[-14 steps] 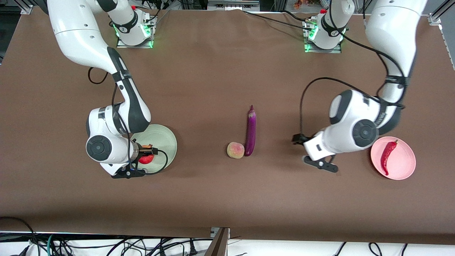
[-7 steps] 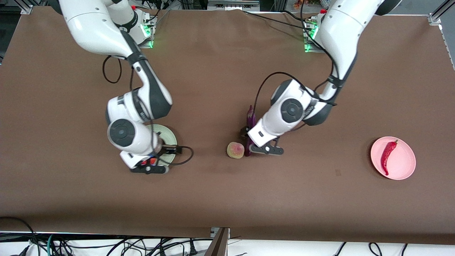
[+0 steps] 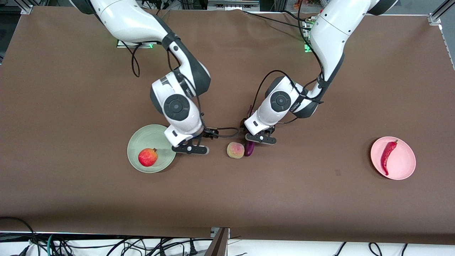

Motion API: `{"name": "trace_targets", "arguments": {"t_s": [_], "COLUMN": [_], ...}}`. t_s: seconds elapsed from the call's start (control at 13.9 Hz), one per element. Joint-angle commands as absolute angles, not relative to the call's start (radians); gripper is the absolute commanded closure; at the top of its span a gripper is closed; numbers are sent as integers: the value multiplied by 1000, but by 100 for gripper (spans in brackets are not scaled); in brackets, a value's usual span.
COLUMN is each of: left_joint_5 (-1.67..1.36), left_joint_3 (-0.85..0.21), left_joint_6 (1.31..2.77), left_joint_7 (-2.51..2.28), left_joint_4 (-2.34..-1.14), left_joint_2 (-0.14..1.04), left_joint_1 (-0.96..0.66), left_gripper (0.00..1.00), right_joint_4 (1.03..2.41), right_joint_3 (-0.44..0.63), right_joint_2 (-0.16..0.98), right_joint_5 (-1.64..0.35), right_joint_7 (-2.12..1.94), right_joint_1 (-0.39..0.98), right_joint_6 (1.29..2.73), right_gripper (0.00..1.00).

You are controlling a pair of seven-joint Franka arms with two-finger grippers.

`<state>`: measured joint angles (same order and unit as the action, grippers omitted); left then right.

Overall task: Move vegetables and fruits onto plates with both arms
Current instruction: 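Grasp the purple eggplant with the left gripper while the right gripper releases, then place the eggplant on the pink plate while the right gripper reaches the peach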

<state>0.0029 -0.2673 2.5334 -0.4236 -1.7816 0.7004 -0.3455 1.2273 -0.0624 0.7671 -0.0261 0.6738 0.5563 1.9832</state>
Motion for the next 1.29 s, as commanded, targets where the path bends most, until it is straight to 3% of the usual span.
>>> {"name": "trace_targets", "arguments": {"t_s": [0.0,0.14,0.5,0.79,1.22], "left_joint_5": [23,23,50,162,452], "left_joint_3": [-258,-249,-242,-242,-241], "left_joint_6": [2539,2524,2265,1999,1994], "left_joint_7": [-439,-433,-281,24,417], "left_joint_4": [-1813,-1813,-1760,-1632,-1606], "left_joint_2": [660,658,548,534,557], "left_joint_1": [-344,-338,-152,59,386], "left_gripper": [100,100,100,100,100], "right_joint_4": [1223,1226,1226,1235,1230], "right_joint_3": [-61,-61,-61,-60,-52], "right_joint_2": [765,765,772,807,888], "right_joint_5": [-28,-28,-25,-25,1], "right_joint_7": [715,715,713,718,770], "right_joint_1": [583,600,614,655,724], "right_joint_6": [1983,1982,1993,2153,2433], "right_gripper": [1,1,1,1,1]}}
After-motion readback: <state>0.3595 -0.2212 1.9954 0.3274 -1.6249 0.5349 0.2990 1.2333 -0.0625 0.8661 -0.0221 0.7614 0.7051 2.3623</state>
